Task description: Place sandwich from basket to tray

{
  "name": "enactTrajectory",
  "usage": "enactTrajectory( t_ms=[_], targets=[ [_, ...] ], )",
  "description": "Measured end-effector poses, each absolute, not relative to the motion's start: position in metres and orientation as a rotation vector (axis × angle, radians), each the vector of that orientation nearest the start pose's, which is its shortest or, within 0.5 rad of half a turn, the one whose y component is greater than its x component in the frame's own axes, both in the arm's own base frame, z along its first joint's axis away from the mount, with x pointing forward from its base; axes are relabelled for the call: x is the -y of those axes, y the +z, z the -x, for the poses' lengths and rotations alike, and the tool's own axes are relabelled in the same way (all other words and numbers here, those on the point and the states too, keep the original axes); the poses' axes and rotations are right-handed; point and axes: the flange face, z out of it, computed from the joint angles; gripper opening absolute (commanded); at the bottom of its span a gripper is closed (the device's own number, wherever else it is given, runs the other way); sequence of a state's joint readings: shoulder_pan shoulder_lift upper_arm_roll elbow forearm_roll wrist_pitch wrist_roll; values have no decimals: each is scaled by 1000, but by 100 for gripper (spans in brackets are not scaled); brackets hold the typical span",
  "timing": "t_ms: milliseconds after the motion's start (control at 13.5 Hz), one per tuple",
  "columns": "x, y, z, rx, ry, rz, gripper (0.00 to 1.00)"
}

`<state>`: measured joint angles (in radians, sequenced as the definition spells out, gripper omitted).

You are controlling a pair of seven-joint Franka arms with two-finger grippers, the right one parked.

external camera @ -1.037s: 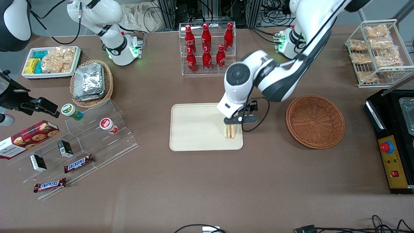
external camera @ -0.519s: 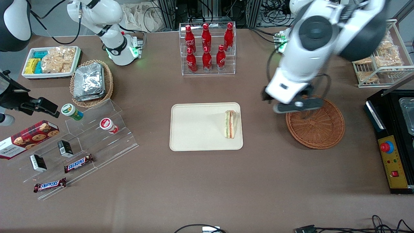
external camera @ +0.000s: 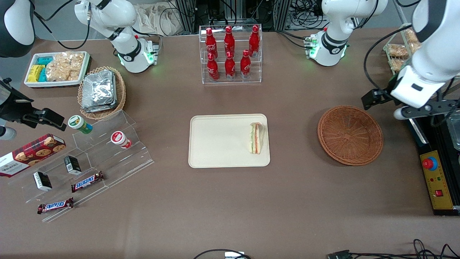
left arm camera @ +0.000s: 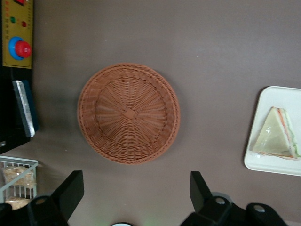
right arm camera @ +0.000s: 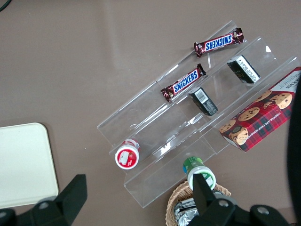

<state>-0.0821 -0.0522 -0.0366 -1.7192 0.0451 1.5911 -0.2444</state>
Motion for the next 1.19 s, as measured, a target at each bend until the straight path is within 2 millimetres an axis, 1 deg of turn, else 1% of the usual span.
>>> enactTrajectory(
  t_ms=[74, 148, 667, 889, 963, 1185],
  targets=[
    [50, 587, -532, 190, 96, 3078, 100],
    [46, 589, -532, 191, 91, 3080, 100],
    [49, 590, -532, 179, 80, 3083, 100],
    [47, 591, -532, 188, 80, 3083, 100],
    [43, 591, -533, 203, 80, 3082, 100],
    [23, 592, -534, 265, 78, 3081, 100]
  ],
)
